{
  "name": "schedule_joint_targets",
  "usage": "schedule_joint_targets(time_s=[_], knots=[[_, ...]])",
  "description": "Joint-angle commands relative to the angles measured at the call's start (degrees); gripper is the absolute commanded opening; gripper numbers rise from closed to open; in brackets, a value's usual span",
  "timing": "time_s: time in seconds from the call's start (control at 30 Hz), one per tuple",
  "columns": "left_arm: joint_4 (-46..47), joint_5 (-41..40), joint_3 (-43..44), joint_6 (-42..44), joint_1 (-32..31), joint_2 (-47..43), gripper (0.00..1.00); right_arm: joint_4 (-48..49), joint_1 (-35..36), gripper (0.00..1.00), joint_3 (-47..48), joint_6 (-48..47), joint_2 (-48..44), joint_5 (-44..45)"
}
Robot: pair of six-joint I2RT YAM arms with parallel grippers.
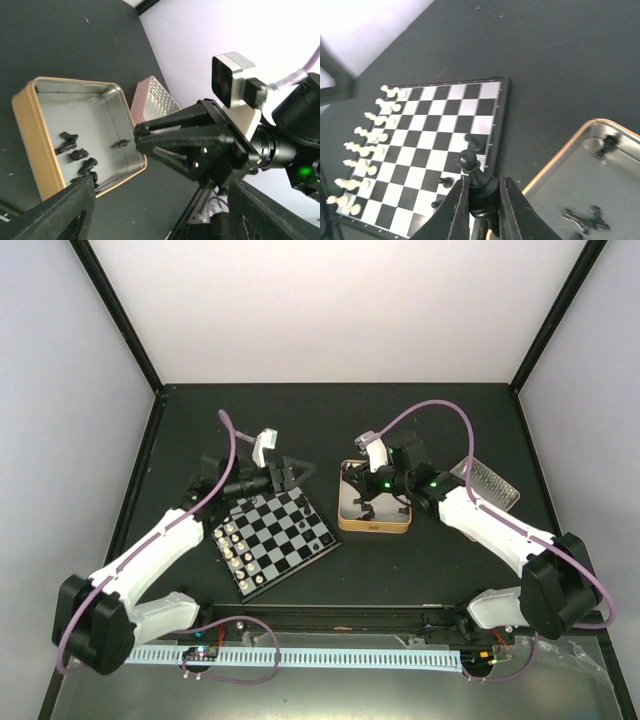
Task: Set up the chess pieces on the board
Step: Pick up the chess piece from the storage box.
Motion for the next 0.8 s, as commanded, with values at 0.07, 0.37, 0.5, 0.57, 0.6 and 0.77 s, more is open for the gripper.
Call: schedule_joint_targets(time_s=[0.07,0.37,0.5,0.57,0.6,0.77], knots=[[2.4,7.7,5.7,-3.3,-0.7,8.4,0.67,2.5,3.4,0.13,2.0,-3.0,0.4,-7.0],[-3.2,3.4,2.3,-1.0,-0.6,8.1,0.43,1.2,9.1,0.13,7.9,-2.2,6.8,-7.3],[-5.1,1.0,0.2,-0.4,0.0,6.1,0.31,1.4,10.9,0.13,10.0,-1.4,9.1,-7.5],[-7.0,-0.7,-0.4,0.1,0.1,5.4,0.27,1.9,11.7,0.13,10.6,-0.7,9.9,-7.7],[-7.7,-1.4,-0.8,0.3,0.3,5.0,0.24,2.1,12.2,0.13,10.9,-0.4,10.3,-7.9],[-9.6,-2.5,-1.7,0.8,1.1,2.5,0.08,2.4,14.1,0.13,12.5,1.0,12.6,-6.8]])
